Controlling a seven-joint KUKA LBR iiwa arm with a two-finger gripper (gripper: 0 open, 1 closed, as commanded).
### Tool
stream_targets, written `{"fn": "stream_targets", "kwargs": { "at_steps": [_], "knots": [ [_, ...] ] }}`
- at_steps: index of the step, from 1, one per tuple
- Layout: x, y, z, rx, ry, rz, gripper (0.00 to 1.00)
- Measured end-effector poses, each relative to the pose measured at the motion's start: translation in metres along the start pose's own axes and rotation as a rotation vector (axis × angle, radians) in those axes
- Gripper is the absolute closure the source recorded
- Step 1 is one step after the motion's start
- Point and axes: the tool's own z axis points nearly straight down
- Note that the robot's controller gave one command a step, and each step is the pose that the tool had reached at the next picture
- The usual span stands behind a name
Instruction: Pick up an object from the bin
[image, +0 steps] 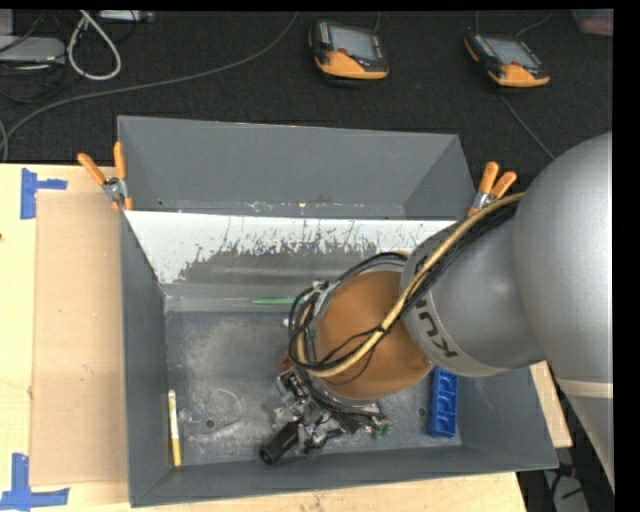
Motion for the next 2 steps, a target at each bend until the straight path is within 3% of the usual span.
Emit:
{"fn": "stream_targets", "kwargs": {
  "at_steps": [2],
  "knots": [
    [0.001, 0.001, -0.011, -0.002, 0.003, 0.002, 1.00]
  ]
}}
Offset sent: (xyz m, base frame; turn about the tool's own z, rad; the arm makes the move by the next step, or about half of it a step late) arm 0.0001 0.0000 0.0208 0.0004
